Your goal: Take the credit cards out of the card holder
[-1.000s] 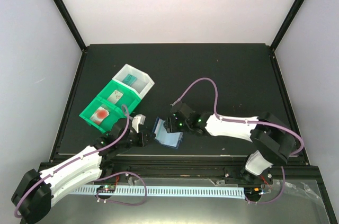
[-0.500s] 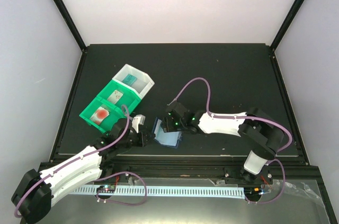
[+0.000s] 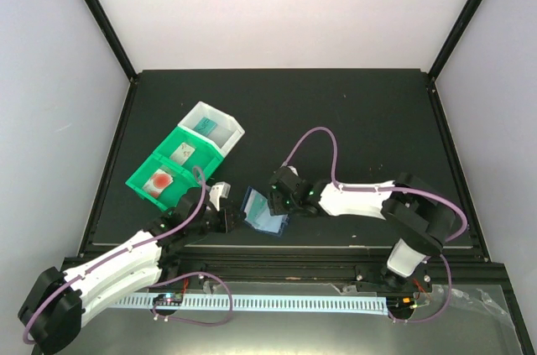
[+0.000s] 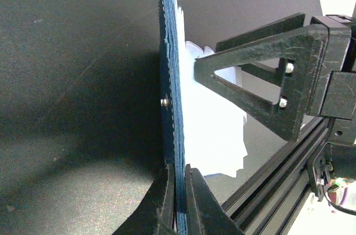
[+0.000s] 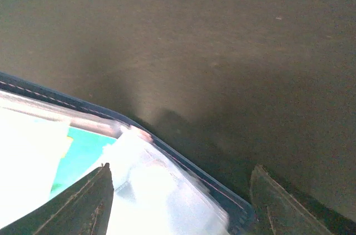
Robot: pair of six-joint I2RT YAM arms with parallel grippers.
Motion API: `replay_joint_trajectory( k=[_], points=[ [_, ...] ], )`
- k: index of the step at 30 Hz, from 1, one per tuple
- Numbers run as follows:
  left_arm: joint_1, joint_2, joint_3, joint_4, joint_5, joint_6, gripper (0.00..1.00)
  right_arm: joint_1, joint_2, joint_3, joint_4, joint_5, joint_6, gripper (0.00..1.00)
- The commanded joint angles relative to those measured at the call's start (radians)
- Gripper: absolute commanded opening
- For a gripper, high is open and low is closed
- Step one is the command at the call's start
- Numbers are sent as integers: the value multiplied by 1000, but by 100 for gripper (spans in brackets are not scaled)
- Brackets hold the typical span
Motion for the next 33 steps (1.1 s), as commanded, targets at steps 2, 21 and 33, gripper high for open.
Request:
replay_joint_trajectory(
  k=[2, 21, 33],
  points=[
    [-6, 2, 46, 18, -5, 14, 2, 3, -93, -19, -113, 87, -21, 69],
    [-7, 10, 42, 13, -13, -4, 1, 4, -262, -88, 292, -312, 39, 36],
    [-8, 25, 53, 20, -22, -6, 2, 3, -109, -44, 172, -251, 75, 22]
  ],
)
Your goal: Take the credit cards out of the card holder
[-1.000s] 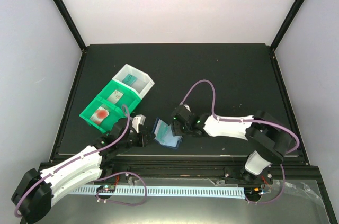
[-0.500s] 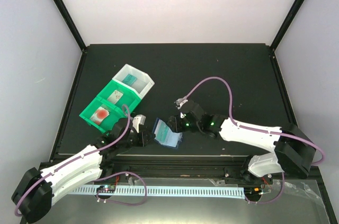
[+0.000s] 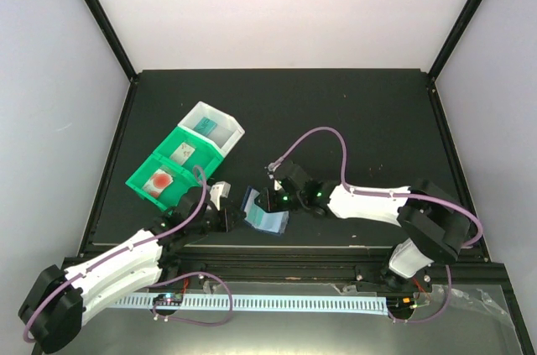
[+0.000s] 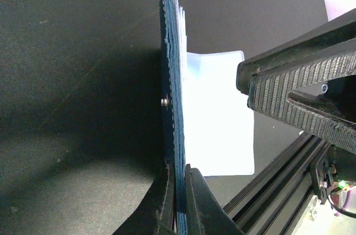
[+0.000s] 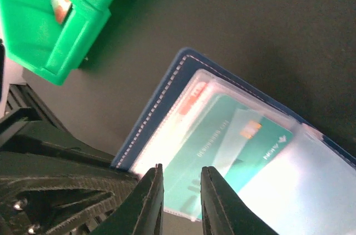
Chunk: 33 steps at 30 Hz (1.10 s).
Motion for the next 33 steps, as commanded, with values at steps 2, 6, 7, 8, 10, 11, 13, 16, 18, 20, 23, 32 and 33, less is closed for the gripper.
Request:
replay_joint_trajectory(
  k=[2, 6, 7, 8, 10, 11, 13, 16, 18, 20, 23, 32, 33],
  points=[
    [-8, 15, 43, 18, -22, -13, 2, 2, 4, -24, -68, 55, -1, 22],
    [-9, 37, 31, 25, -33, -52, 1, 2, 28, -71, -71, 63, -18, 21],
    [-9, 44, 30, 28, -32, -58, 2, 2, 39, -81, -71, 62, -24, 21],
    [-8, 52, 32, 26, -31, -62, 3, 2, 46, -88, -77, 67, -32, 21],
    [-8, 66, 42, 4, -35, -61, 14, -1, 45, -94, -106, 102, -50, 20],
    [-8, 67, 50, -17, -42, -55, 20, -4, 38, -102, -112, 125, -58, 20],
    [-8, 62, 73, -70, -63, -38, 27, -10, 22, -114, -115, 155, -77, 20],
    [-8, 42, 99, -122, -96, -25, 40, -22, 4, -123, -132, 191, -111, 20],
    [-8, 29, 111, -144, -106, -24, 46, -35, -10, -143, -111, 186, -130, 20],
    [-8, 22, 119, -151, -106, -23, 50, -49, -22, -166, -86, 172, -144, 20],
    [-9, 30, 124, -139, -98, -13, 52, -60, -40, -180, -67, 148, -169, 20],
    [-10, 134, 112, 32, 27, 8, 30, -61, -100, -205, 68, -44, -87, 21],
    [-9, 141, 114, 35, 29, 14, 27, -61, -98, -205, 85, -63, -70, 22]
  ],
)
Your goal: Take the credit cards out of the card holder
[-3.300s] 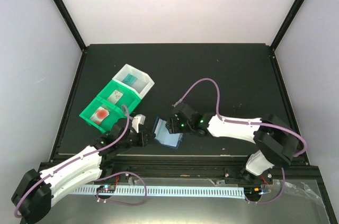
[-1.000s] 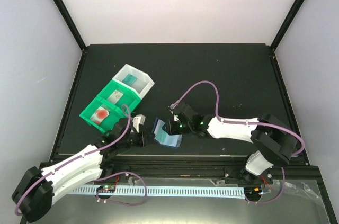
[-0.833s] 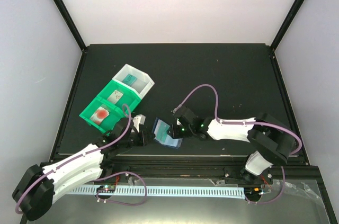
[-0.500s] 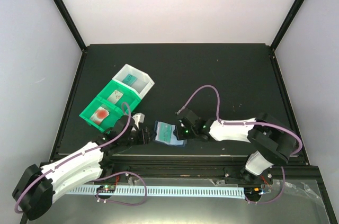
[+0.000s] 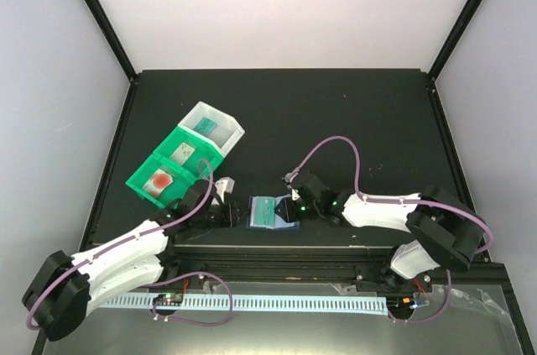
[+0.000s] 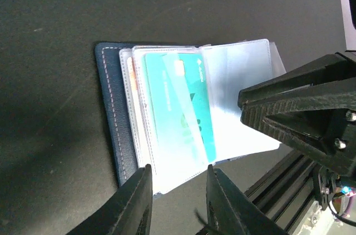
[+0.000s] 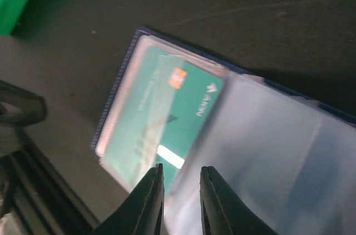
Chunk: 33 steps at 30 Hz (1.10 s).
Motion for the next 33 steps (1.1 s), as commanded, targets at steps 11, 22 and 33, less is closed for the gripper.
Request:
replay_joint_trajectory(
  k=[11, 22, 33],
  points=[
    [-8, 167, 0, 207, 75, 40, 14, -3, 55, 11, 115, -91, 167, 24],
    [-9, 318, -25, 289, 90, 60, 6, -7, 133, 25, 147, -65, 191, 25],
    [-9, 360, -37, 276, 79, 69, 3, -20, 144, -10, 215, -64, 208, 15]
  ],
)
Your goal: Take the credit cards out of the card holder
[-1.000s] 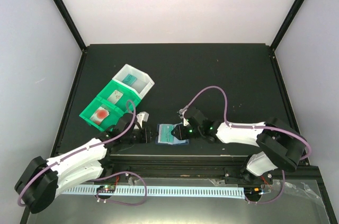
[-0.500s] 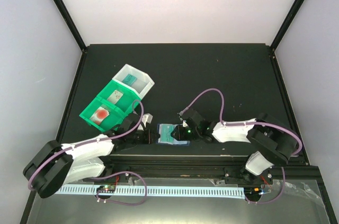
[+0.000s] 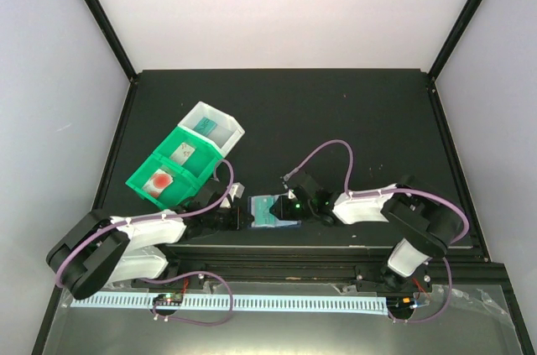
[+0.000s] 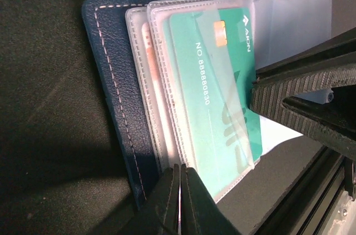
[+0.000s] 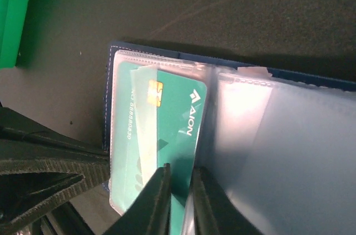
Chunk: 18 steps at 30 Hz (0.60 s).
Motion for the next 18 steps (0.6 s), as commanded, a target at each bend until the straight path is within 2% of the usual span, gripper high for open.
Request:
replay_joint_trajectory(
  k=[1, 4, 15, 18],
  points=[
    [-6, 6, -7, -1, -10, 27, 3, -16, -12, -23, 35, 21, 8, 11],
    [-6, 8, -3, -10, -16, 32, 3, -22, -36, -42, 37, 41, 0, 1],
    [-6, 3, 3, -38, -34, 35, 3, -56, -60, -112, 112, -14, 2, 1],
    [-7, 0, 7, -46, -37, 35, 3, -61, -42, -113, 128, -34, -2, 5]
  ],
)
